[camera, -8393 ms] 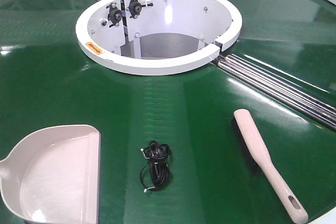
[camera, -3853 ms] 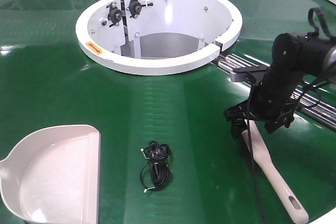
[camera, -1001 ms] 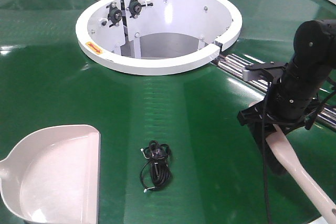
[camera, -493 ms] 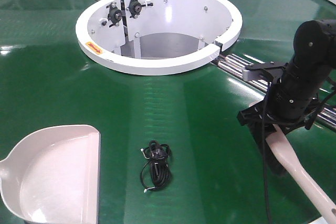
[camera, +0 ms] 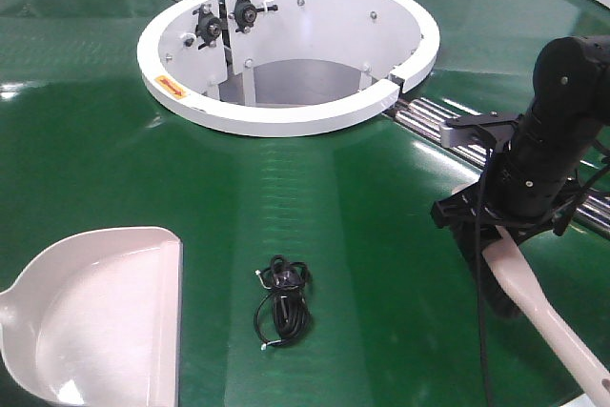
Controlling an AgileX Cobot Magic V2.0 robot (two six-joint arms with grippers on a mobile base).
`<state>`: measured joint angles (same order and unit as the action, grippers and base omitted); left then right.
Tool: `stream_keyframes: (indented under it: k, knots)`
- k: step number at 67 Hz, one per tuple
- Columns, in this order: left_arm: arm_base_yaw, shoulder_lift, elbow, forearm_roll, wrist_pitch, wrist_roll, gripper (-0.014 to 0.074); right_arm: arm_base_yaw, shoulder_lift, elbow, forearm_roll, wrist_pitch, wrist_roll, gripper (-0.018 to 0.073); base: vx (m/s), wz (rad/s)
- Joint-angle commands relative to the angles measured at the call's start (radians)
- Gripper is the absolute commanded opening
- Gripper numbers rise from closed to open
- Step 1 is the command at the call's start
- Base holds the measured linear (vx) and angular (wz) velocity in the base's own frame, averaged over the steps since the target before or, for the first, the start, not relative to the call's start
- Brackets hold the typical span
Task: Clean and inspect green conveyor with broom and dustpan
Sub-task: 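Reach to the cream dustpan and grasp its handle with the left gripper, then slide the dustpan with the left gripper up against the black cable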
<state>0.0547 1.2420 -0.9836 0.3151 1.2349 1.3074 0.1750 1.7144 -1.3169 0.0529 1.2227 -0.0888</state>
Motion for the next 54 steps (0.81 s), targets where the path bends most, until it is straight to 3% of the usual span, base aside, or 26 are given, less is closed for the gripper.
stream_keyframes:
  k: [1,12,54]
  knots:
    - [0.021,0.038,-0.033,0.019,0.012,-0.005,0.0579,-0.002,-0.051,-0.024,0.001,0.058,-0.002,-0.0006,0.0,0.0]
    - [0.052,0.129,-0.06,0.016,0.012,-0.005,0.0579,-0.002,-0.051,-0.024,0.001,0.058,-0.002,-0.0006,0.0,0.0]
    - [0.063,0.289,-0.137,0.051,0.012,-0.005,0.0579,-0.002,-0.051,-0.024,0.001,0.058,-0.002,-0.0005,0.0,0.0]
